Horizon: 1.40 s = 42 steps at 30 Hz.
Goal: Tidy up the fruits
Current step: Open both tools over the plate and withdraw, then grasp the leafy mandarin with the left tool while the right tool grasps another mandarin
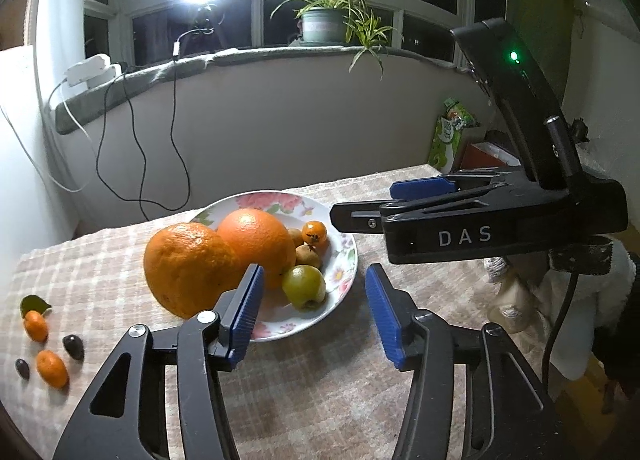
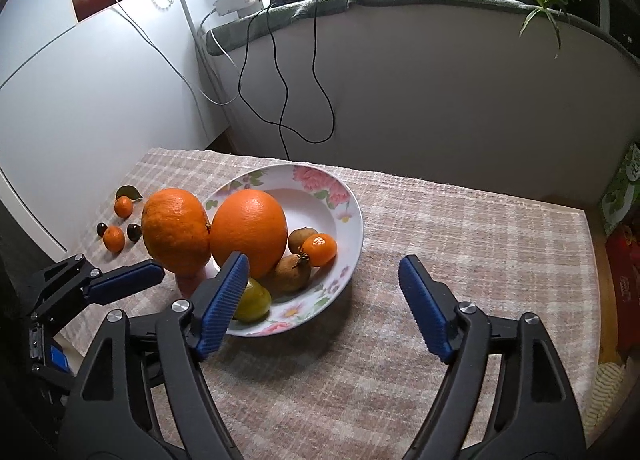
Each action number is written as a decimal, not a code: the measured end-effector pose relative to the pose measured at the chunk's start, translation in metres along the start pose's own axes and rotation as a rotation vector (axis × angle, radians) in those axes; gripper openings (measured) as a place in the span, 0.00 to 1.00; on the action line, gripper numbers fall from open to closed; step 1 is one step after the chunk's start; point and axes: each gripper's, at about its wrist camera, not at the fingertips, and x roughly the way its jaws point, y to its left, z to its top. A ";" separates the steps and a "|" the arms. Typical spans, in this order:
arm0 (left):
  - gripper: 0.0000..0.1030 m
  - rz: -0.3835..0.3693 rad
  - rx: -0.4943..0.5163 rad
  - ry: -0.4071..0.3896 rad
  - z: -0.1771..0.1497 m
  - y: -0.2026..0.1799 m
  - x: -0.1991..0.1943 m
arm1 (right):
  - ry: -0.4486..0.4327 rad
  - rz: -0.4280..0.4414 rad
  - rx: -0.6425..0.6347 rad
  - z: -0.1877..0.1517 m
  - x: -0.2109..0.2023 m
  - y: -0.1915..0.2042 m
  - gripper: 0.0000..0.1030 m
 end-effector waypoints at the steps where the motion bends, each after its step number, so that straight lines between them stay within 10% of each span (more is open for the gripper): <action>1: 0.51 -0.001 -0.003 -0.001 0.000 0.001 -0.002 | -0.002 -0.001 0.003 0.000 -0.001 0.000 0.78; 17: 0.51 0.006 -0.106 -0.004 -0.027 0.055 -0.043 | -0.069 0.015 -0.051 -0.009 -0.023 0.048 0.80; 42: 0.51 0.187 -0.404 0.023 -0.095 0.270 -0.106 | -0.004 0.255 -0.288 -0.008 0.024 0.225 0.79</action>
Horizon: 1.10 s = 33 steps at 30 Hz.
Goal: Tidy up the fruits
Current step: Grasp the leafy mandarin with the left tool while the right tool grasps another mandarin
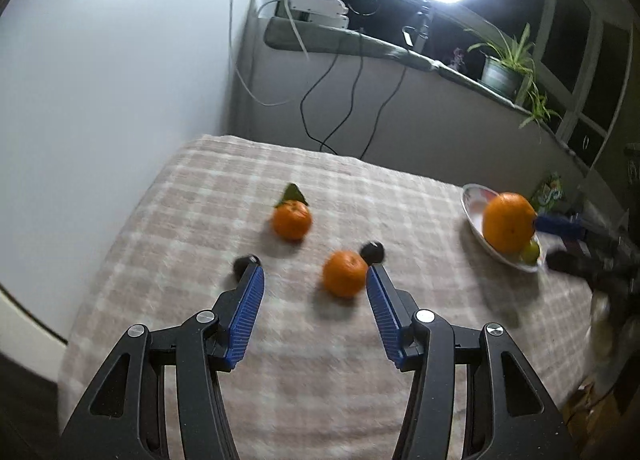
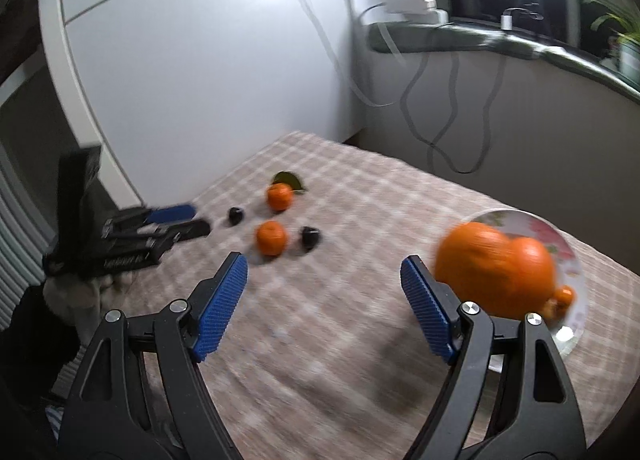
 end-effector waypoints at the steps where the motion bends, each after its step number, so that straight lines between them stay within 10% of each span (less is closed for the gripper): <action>1: 0.51 -0.007 -0.007 0.004 0.003 0.004 0.003 | 0.006 0.007 -0.008 0.001 0.005 0.005 0.77; 12: 0.49 -0.075 -0.032 0.086 0.028 0.022 0.053 | 0.123 0.072 -0.064 0.004 0.091 0.049 0.53; 33: 0.41 -0.067 -0.006 0.189 0.038 0.024 0.103 | 0.201 -0.017 -0.131 0.012 0.159 0.059 0.49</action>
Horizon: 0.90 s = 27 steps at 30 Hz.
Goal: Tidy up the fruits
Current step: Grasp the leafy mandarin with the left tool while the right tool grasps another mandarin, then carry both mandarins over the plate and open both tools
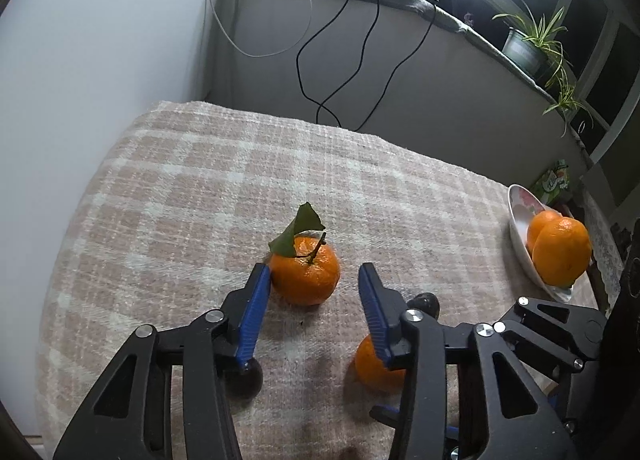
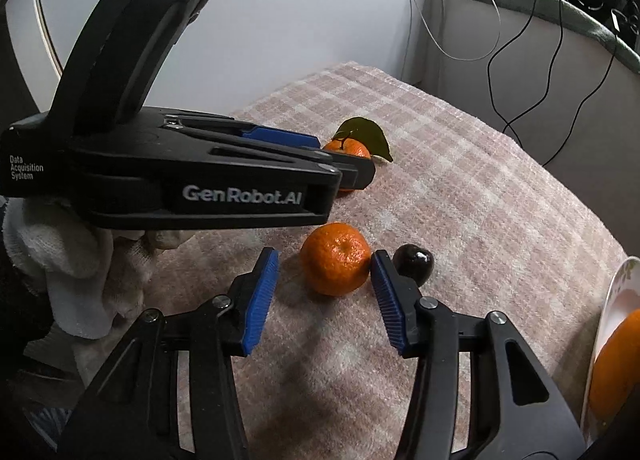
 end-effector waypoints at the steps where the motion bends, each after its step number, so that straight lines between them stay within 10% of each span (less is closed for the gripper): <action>1: 0.41 0.002 0.002 -0.001 0.000 0.000 0.000 | 0.004 -0.003 0.000 0.001 0.001 -0.001 0.48; 27: 0.35 -0.002 0.016 -0.031 0.015 -0.016 -0.007 | -0.068 0.056 0.047 -0.011 -0.049 -0.016 0.40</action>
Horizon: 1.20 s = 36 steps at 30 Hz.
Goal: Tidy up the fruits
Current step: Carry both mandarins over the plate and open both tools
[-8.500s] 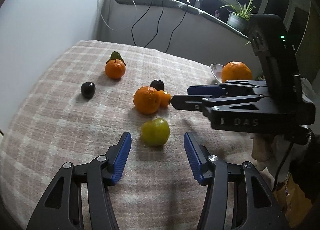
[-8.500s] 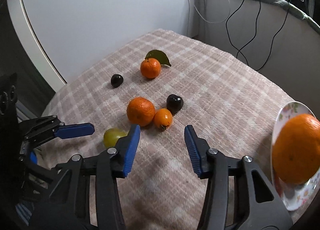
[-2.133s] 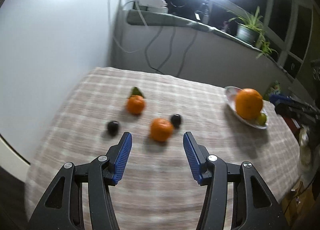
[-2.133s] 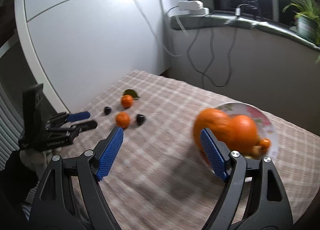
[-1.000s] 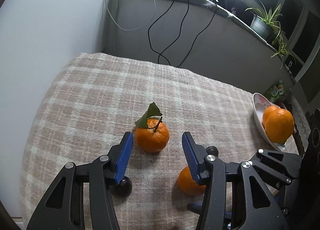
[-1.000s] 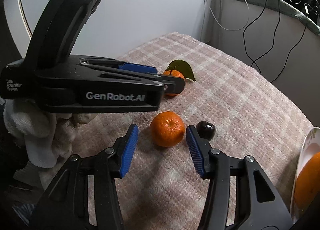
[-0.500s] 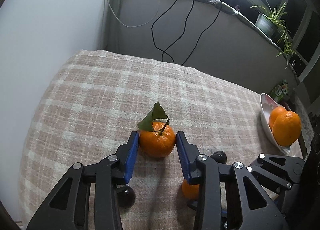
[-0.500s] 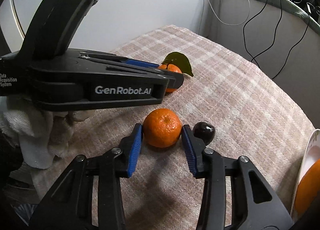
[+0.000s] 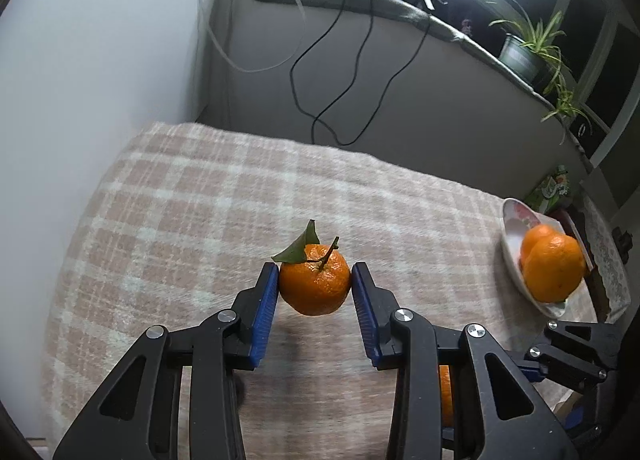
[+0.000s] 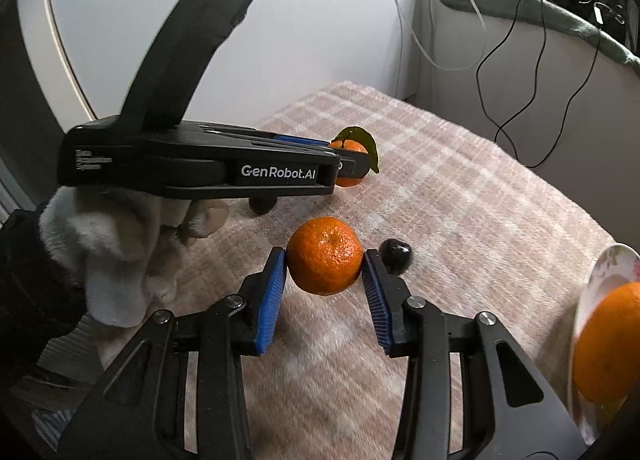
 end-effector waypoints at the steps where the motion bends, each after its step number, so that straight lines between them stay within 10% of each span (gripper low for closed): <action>1: 0.35 -0.003 0.004 -0.003 0.001 -0.003 -0.001 | -0.008 0.002 0.005 -0.002 -0.006 -0.001 0.40; 36: 0.35 -0.205 0.258 0.052 0.056 -0.194 0.053 | -0.202 -0.229 0.311 -0.067 -0.177 -0.198 0.40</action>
